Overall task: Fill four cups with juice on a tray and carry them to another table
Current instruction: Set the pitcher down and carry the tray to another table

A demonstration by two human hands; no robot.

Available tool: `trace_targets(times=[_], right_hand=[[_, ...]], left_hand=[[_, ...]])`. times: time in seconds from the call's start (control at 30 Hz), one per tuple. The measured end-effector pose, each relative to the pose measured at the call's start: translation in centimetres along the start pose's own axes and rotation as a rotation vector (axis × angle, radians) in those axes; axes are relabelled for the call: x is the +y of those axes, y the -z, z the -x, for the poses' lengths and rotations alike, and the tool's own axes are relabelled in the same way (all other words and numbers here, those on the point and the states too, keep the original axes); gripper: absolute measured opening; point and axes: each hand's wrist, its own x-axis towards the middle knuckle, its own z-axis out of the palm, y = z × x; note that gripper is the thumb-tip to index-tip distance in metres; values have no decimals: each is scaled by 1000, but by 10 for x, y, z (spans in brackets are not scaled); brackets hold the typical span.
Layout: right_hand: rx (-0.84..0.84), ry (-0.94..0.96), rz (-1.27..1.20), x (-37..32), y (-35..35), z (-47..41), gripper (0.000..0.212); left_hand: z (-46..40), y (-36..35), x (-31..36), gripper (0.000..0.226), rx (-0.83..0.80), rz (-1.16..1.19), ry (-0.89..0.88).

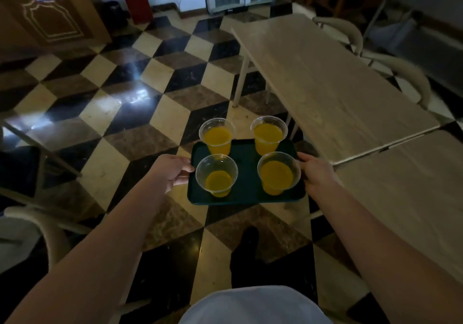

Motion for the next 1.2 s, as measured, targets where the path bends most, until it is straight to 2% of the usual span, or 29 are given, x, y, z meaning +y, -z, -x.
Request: trace_targets(times=[0.1, 0.27, 0.37, 0.8, 0.97, 1.2], right_hand=[[9, 27, -18, -26, -10, -37, 38], [43, 15, -44, -72, -22, -104, 29], [60, 8, -69, -101, -26, -139, 31], [205, 28, -125, -192, -29, -235, 33], [267, -27, -175, -217, -38, -277, 38], [430, -40, -238, -275, -79, -327, 30]], left_hand=[[-40, -16, 34, 30, 0, -9, -9], [-96, -48, 101, 28, -26, -52, -18], [-129, -70, 140, 25, -42, -56, -48], [-249, -165, 255, 25, -129, -132, -17], [-304, -194, 305, 24, -223, -196, -21], [-395, -235, 404, 20, -323, -299, -72]])
